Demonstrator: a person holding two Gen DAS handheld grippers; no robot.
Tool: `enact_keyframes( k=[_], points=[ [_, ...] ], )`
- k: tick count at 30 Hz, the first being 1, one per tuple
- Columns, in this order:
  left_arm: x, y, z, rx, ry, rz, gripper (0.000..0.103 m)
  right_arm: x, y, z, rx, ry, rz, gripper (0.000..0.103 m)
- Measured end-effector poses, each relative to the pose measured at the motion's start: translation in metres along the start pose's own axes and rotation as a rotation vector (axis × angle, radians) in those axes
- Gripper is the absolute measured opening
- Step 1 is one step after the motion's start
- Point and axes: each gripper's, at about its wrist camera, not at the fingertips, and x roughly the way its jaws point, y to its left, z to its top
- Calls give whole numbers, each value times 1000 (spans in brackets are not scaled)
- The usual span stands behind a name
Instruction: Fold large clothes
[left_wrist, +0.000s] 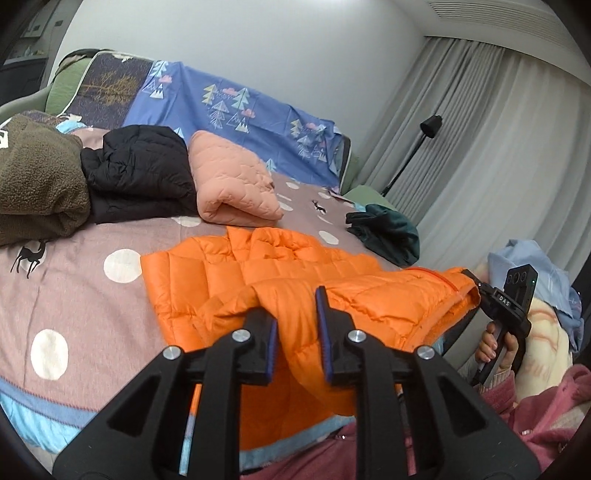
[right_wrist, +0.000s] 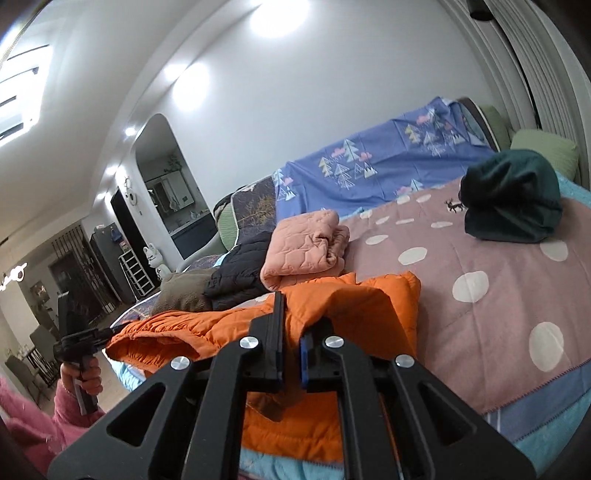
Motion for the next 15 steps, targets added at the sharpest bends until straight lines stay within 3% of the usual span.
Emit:
enact_keyframes(
  k=[9,15],
  points=[
    [74,42,27,-35,83,76,22,92,-44,13,107,128,-111,7],
    [122,67,29,-38,132,181,35,135,-66,11,132,181,-179,15]
  ],
)
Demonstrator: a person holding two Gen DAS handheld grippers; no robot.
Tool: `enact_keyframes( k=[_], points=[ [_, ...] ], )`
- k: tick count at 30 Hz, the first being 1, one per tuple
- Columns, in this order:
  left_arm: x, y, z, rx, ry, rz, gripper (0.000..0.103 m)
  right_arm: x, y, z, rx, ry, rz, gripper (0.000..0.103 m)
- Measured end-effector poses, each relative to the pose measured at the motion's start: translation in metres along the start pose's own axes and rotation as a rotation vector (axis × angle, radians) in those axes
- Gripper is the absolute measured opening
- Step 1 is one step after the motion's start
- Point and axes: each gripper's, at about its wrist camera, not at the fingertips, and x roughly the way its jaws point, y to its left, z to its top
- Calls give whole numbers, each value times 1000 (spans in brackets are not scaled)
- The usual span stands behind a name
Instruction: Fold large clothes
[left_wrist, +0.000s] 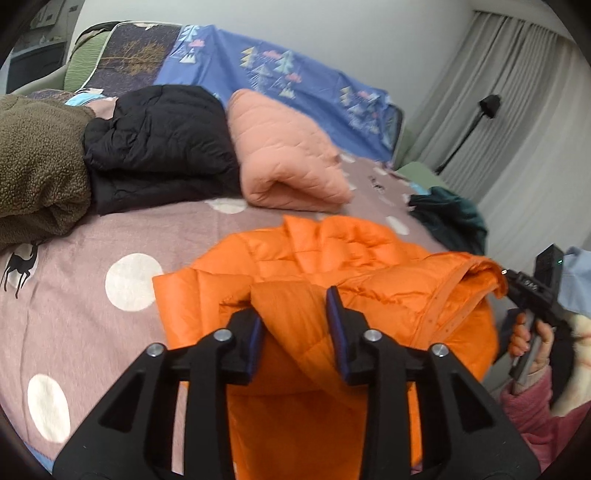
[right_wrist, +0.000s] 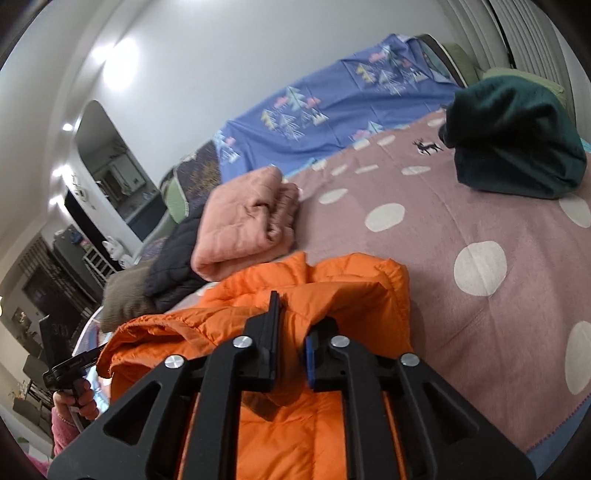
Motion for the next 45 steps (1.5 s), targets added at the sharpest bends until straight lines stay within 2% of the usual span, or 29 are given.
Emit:
enact_keyframes(
  k=[3,6,8,9,10,12,15,16,17,18,20,21,23,27,28,33,35,37,41,45],
  points=[
    [11,4,5,-8,14,14,39,10,-4,4,20,10,-27,24],
    [4,9,16,-52,3,-30,50,9,0,10,-8,13,-34,25],
    [-9,13,25,-98,-50,-52,77,2,4,13,-27,5,-18,31],
    [-23,13,31,-100,-114,-43,79,-3,7,16,-32,-5,5,39],
    [-30,12,34,-88,-140,-45,79,-8,9,16,-35,-16,14,43],
    [-46,7,40,-64,-194,-52,79,-21,16,19,-51,-65,13,59],
    [-59,-10,39,7,-231,-67,78,-39,32,20,-122,-133,7,60],
    [-60,-18,37,39,-235,-71,72,-43,39,19,-154,-150,7,60],
    [-59,-29,35,86,-224,-76,62,-44,46,18,-186,-154,3,60],
    [-55,-37,33,114,-211,-76,56,-41,53,16,-217,-148,-6,60],
    [-37,-57,32,192,-159,-71,39,-22,72,12,-321,-102,-80,60],
    [-25,-65,31,217,-128,-64,39,-11,79,10,-357,-80,-119,60],
    [7,-82,30,278,-58,9,37,15,89,7,-421,-34,-179,58],
    [70,-99,28,410,22,263,37,71,95,9,-506,31,-261,58],
    [84,-97,28,415,48,308,37,82,90,10,-497,56,-267,58],
    [127,-55,17,369,138,468,56,137,44,2,-361,208,-318,58],
    [130,-32,11,316,122,406,61,151,21,-2,-260,230,-246,59],
    [126,-17,11,232,111,362,63,155,19,-4,-255,235,-244,60],
    [132,-19,2,252,96,382,65,162,20,-10,-278,223,-261,61],
    [136,-17,-1,239,103,369,65,167,25,-14,-305,226,-290,62]
  ],
)
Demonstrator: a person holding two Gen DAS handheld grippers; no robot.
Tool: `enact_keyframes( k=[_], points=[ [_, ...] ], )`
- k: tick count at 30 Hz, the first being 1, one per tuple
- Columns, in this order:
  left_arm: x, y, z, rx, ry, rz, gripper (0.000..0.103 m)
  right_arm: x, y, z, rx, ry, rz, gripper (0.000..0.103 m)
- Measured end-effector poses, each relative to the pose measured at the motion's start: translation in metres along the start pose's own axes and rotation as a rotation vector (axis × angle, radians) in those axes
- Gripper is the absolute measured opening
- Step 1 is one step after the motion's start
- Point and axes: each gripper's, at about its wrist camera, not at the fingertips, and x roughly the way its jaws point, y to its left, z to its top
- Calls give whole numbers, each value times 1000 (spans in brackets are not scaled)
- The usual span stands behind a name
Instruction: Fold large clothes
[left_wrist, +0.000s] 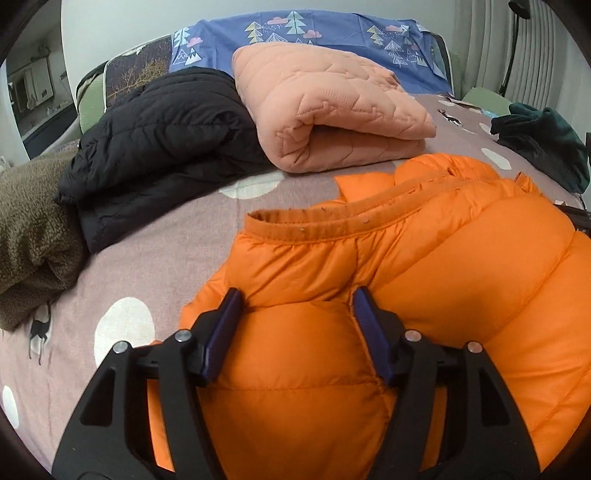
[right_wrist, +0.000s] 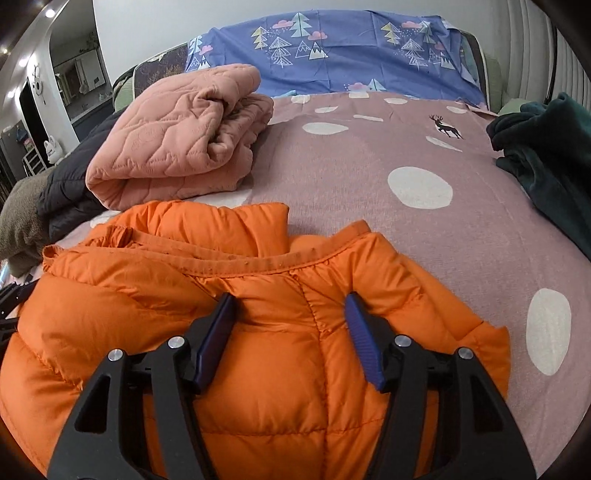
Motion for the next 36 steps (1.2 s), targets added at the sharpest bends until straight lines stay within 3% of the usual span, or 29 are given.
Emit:
enact_keyframes(
  k=[4,6,9,12,15,19,23,28,36],
  points=[
    [-1,0,5,7,5,8,65,-3,5,1,-15,11,-26,62],
    [-14,-4,10,15,-18,39,59,-16,7,6,13,19,-41,62],
    [-53,-17,28,8,-103,-51,56,-45,17,18,68,-31,21,62],
    [-70,-40,48,11,-132,-100,56,-56,49,27,9,-55,8,63],
    [-54,-62,58,26,-89,-88,57,-35,70,25,-28,3,22,62],
    [2,-69,46,9,52,-45,57,-2,67,14,5,52,51,63],
    [15,-60,37,-28,61,-85,58,8,64,10,-8,40,58,65],
    [21,-76,30,35,46,-9,59,15,70,2,-21,21,39,66],
    [32,-74,31,36,53,-5,59,26,69,-1,-21,17,31,67]
  ],
)
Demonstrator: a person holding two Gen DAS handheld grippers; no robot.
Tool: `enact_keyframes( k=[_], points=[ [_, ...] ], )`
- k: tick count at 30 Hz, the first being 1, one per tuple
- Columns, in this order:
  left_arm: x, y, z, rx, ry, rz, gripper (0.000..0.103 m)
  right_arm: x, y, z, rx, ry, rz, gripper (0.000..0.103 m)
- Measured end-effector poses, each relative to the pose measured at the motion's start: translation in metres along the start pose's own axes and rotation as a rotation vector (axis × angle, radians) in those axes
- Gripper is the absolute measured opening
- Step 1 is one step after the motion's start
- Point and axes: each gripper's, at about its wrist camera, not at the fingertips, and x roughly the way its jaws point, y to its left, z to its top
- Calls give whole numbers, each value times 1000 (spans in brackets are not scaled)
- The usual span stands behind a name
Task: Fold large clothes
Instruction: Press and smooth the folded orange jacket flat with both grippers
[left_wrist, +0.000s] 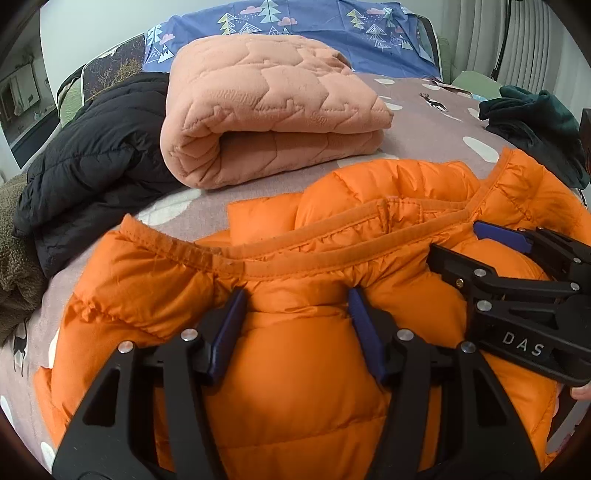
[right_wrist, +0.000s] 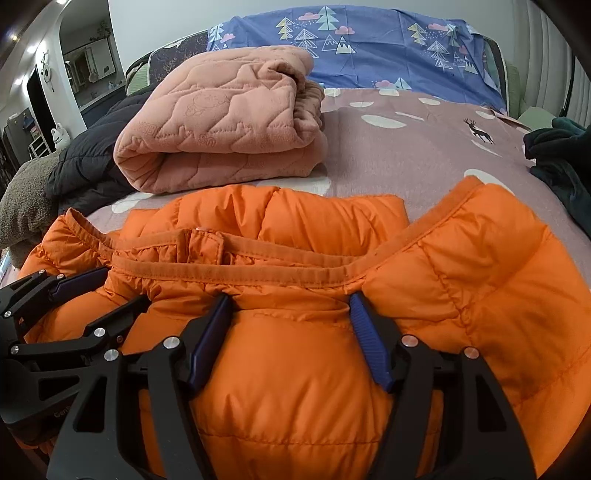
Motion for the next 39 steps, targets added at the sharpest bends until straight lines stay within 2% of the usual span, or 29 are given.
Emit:
enact_keyframes(
  k=[6,11,13,14,15,16,17,19,27,31,33,35,39],
  points=[
    [-3,1,0,5,-5,-2,59,-10,5,2,-25,-12,-27,66],
    [-41,9,-2,-48,-25,-78,57,-68,2,-10,22,-88,11,64],
    [-68,7,-8,-47,-54,-128,57,-92,6,-23,5,-106,30,58],
    [-80,2,-13,-23,-69,-134,57,-98,9,-30,-3,-107,34,51],
    [-84,-2,-16,-2,-74,-128,57,-99,12,-39,-20,-93,26,45],
    [-83,-9,-22,30,-64,-106,58,-95,15,-45,-33,-77,10,42],
    [-75,-14,-28,52,-36,-80,60,-88,15,-51,-41,-64,-2,42],
    [-56,-14,-39,43,-17,-82,62,-73,15,-61,-51,-57,-20,43],
    [-40,-15,-45,60,-25,-89,63,-66,19,-70,-80,-106,-53,43],
    [-58,-10,-49,37,-38,-93,61,-103,13,-72,-19,-131,5,42],
    [-81,-9,-52,7,-62,-123,59,-132,14,-79,-36,-189,12,42],
    [-104,-12,-60,17,-94,-162,59,-147,20,-88,-81,-208,-5,42],
    [-114,-22,-80,64,-92,-149,61,-142,26,-115,-120,-116,21,42]
  ],
)
